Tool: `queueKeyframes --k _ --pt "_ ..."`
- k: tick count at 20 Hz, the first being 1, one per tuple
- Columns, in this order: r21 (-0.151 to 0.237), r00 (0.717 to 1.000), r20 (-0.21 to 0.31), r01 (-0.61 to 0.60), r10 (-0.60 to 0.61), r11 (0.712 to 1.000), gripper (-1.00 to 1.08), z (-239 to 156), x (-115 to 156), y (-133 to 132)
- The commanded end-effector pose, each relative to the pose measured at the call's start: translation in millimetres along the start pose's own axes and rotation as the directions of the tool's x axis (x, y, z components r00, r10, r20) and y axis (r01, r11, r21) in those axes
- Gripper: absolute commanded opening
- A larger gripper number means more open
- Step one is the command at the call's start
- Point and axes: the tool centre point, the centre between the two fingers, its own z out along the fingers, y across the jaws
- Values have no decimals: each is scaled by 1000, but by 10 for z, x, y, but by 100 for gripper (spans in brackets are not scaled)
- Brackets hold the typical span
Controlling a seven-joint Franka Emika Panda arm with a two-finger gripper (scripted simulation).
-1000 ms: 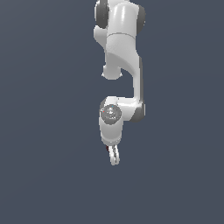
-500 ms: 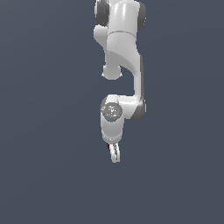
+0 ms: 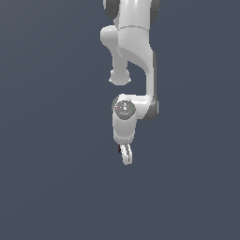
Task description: Pick up the object and move it to a goal position.
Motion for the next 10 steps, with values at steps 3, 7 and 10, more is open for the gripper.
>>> queueKeyframes --k 3,7,10 --pt "1 1000 0 0 0 1000 -100 -43 -158 235" --pt "1 1000 0 1 -1 1000 -100 -80 -313 465" --pt "1 1000 0 1 -1 1000 -100 -109 -435 647"
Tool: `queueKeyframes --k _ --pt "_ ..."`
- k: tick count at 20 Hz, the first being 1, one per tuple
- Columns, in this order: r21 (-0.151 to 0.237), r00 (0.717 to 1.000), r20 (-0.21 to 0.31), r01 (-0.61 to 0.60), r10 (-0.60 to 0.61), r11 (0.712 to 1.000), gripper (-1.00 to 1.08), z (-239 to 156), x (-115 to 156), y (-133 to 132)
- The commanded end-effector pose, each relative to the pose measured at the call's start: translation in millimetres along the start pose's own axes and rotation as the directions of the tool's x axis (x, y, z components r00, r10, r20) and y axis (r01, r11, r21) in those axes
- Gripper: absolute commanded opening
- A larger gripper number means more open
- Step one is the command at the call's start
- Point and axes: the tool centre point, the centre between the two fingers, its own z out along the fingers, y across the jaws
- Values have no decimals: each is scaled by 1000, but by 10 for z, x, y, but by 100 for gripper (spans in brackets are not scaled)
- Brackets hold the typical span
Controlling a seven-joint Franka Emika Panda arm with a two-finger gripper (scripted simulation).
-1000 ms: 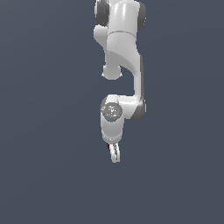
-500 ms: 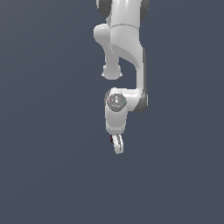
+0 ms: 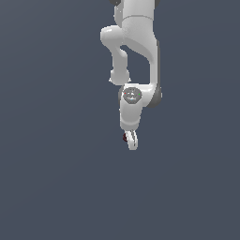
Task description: Pick up the object and move it to a goal position.
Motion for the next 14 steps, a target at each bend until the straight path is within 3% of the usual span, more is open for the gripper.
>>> queueKeyframes --k 1,14 --pt "1 1000 0 0 0 1000 -100 -29 -105 154" --pt "1 1000 0 0 0 1000 -100 -127 -505 727"
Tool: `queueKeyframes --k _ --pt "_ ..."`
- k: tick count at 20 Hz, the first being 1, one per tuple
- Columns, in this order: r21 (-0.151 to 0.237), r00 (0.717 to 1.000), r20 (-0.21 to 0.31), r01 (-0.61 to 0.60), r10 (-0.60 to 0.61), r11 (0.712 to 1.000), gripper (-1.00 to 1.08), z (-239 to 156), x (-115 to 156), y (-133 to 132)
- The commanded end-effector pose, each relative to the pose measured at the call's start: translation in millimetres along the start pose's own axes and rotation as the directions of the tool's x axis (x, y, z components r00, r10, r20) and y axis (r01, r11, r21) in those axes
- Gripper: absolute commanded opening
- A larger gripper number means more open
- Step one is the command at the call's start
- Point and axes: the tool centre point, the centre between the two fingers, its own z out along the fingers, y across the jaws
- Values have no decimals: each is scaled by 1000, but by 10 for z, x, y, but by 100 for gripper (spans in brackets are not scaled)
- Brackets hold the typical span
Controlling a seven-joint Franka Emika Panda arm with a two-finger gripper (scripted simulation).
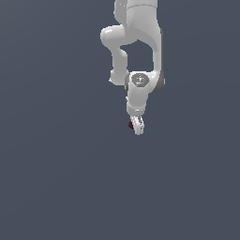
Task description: Pick up the object and move it to a goal position.
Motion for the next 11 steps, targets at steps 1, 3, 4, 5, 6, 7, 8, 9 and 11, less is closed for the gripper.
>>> queueKeyframes --k 1,3,4,5,6,7,8,9,11 --pt "1 1000 0 -1 1 1000 -100 -15 -47 67" --pt "1 1000 0 -1 1 1000 -100 -21 -73 100" --pt "1 1000 0 -1 1 1000 -100 -24 -79 111" --pt "1 1000 0 -1 1 1000 -100 -26 -86 119" --pt "1 1000 0 -1 1 1000 -100 -27 -90 122" --pt "1 1000 0 -1 1 1000 -100 -27 -91 122" --pt "1 1000 0 -1 1 1000 -100 -27 -90 119" --pt "1 1000 0 -1 1 1000 -100 -27 -87 112" --pt "1 1000 0 -1 1 1000 -100 -26 -83 105"
